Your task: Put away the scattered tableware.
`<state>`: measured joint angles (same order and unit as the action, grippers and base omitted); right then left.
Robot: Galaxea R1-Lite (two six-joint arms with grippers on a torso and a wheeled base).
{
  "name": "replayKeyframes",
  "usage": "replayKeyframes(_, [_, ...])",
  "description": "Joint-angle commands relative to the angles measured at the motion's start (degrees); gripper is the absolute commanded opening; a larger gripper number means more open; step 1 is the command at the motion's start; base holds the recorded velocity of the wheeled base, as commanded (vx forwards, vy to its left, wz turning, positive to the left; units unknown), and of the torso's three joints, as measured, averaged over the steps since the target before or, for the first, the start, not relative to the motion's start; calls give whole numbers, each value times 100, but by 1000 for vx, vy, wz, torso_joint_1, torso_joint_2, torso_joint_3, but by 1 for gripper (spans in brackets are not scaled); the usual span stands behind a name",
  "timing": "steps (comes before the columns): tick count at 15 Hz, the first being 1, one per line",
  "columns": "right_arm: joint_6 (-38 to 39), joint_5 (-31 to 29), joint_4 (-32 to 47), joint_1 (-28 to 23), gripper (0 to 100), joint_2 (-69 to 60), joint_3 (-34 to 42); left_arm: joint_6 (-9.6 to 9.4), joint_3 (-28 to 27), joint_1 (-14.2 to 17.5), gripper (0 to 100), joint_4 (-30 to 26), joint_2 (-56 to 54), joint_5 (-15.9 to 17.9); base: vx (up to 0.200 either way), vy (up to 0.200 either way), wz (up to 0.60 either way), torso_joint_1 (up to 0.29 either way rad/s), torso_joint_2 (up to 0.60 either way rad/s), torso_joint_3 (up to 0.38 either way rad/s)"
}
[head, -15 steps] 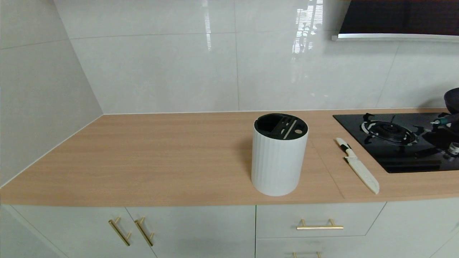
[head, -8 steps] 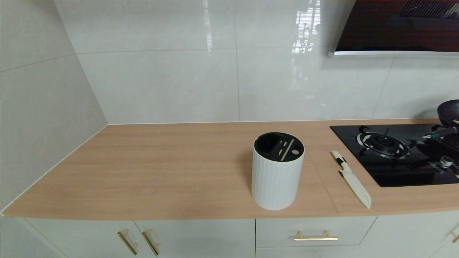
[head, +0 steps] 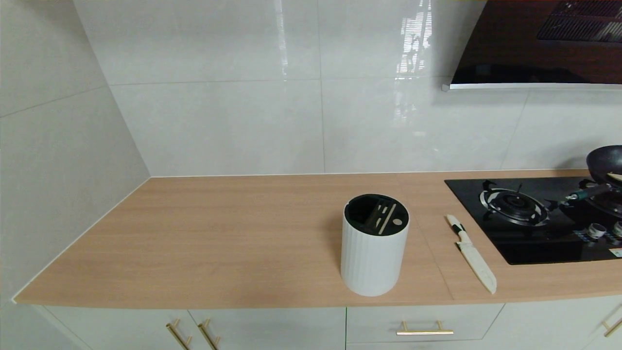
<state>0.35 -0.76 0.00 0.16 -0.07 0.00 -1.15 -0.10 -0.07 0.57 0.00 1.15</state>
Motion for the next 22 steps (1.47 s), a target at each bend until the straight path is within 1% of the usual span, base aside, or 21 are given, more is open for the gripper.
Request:
replayKeyframes(1, [0,-4,0,2,100,7,0,0,1,-1,100,4,0,0,0,0,0,32,-51,-41])
replayKeyframes(7, [-97,-4,-9,2,100,7,0,-17,1,-1,100,4,0,0,0,0,0,0,0,0])
replayKeyframes(8, [-141,-47,-18,-7,100,25,-132,-17,1,-1,100,4,0,0,0,0,0,0,0,0])
replayKeyframes(9, [-114,-56,-18,2,100,104,-422,-17,1,-1,100,4,0,0,0,0,0,0,0,0])
replayKeyframes(10, [35,-30,88,37,100,798,-1459,0,1,-1,100,4,0,0,0,0,0,0,0,0])
replayKeyframes(11, [-62,58,185,37,100,1598,-1934,-8,1,-1,100,4,0,0,0,0,0,0,0,0])
replayKeyframes(12, [-97,146,176,37,100,2292,-2206,0,1,-1,100,4,0,0,0,0,0,0,0,0])
replayKeyframes(13, [-97,146,176,37,100,2292,-2206,0,1,-1,100,4,0,0,0,0,0,0,0,0])
replayKeyframes(14, [-97,225,141,37,100,4094,-2971,9,1,-1,100,4,0,0,0,0,0,0,0,0])
replayKeyframes(15, [-97,207,123,37,100,4833,-3313,9,1,-1,100,4,0,0,0,0,0,0,0,0])
replayKeyframes(19, [-106,190,-26,169,100,7566,-4474,9,1,-1,100,4,0,-9,0,0,0,0,0,0])
replayKeyframes(21, [-97,146,-413,186,100,8656,-4790,9,1,-1,100,4,0,-18,0,0,0,0,0,0])
replayKeyframes(22, [-97,146,-703,204,100,9025,-4799,9,1,-1,100,4,0,-44,0,0,0,0,0,0])
